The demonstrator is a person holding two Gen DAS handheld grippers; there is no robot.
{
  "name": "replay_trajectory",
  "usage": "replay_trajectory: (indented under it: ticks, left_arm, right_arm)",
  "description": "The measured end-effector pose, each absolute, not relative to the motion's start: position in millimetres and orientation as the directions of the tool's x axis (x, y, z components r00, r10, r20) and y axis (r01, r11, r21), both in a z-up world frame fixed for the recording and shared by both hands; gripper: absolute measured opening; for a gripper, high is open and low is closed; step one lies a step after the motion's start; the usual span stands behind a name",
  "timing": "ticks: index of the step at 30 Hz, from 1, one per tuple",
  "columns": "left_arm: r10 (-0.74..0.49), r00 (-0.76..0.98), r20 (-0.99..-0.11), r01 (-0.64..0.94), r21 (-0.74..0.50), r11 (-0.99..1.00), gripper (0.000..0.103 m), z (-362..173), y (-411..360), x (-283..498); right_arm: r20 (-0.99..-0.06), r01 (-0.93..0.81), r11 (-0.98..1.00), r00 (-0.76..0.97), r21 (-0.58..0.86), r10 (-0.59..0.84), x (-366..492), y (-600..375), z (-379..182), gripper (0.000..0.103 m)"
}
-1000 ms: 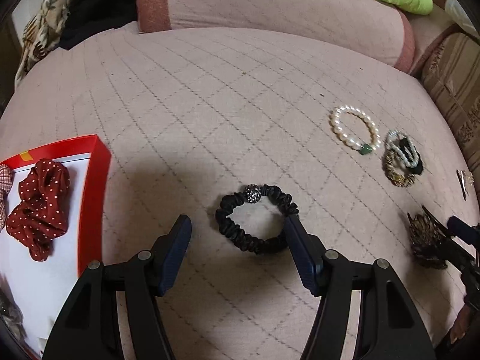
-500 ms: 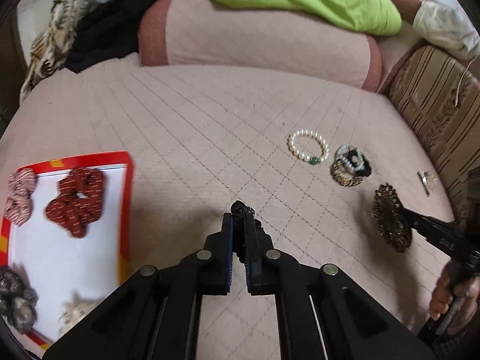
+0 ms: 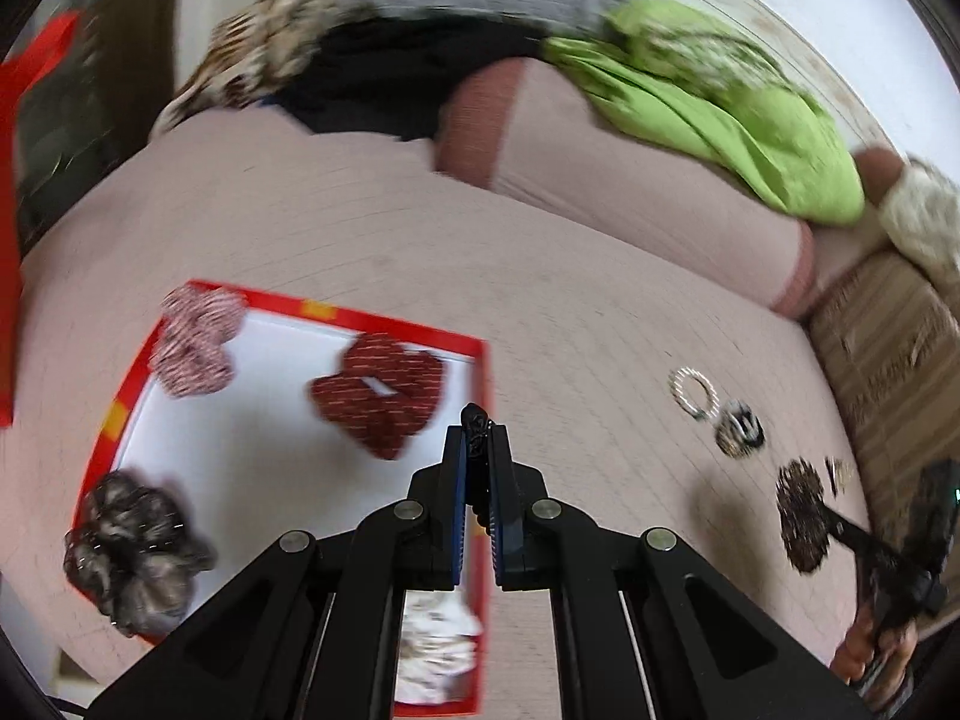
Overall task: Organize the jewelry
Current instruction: 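Carry the hair tie and claw clip to the box with both tools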
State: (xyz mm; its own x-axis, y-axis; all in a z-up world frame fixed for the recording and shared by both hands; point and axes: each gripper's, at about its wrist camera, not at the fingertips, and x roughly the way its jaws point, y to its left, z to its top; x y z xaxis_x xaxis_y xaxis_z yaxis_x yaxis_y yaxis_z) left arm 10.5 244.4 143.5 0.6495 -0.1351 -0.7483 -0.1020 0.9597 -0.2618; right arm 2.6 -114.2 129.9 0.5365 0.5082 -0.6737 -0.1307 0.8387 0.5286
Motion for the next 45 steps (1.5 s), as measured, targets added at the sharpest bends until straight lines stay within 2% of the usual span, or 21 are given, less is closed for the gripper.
replay_trajectory:
  ticks: [5,17,23,30,35,45]
  left_arm:
    - [-0.120,0.640,-0.759,-0.178,-0.299,0.938,0.006,133,286,14]
    - [-0.044,0.614,-0.788,-0.289,-0.276,0.917,0.006,108,340,36]
    - [-0.078,0.613,-0.786,-0.304,-0.325,0.895,0.006,99,360,35]
    - [-0.069,0.609,-0.790,-0.401,-0.382,0.833,0.006,78,400,33]
    - [-0.072,0.552,-0.831,-0.485,-0.390,0.783,0.006,56,423,38]
    - [-0.077,0.523,-0.849,-0.487,-0.372,0.791,0.006,46,425,45]
  right_arm:
    - [-0.695,-0.197,0.850,0.502,0.488,0.515,11,-59,148,0.005]
    - [-0.756,-0.312,0.872,0.441,0.376,0.484,33,68,167,0.005]
    - [-0.789,-0.358,0.871,0.398,0.337,0.468,51,131,159,0.005]
    - [-0.810,-0.397,0.866,0.369,0.305,0.455,75,202,152,0.005]
    - [-0.815,-0.433,0.860,0.374,0.268,0.442,98,243,152,0.005]
    - [-0.860,-0.427,0.879,0.343,0.215,0.377,145,291,115,0.005]
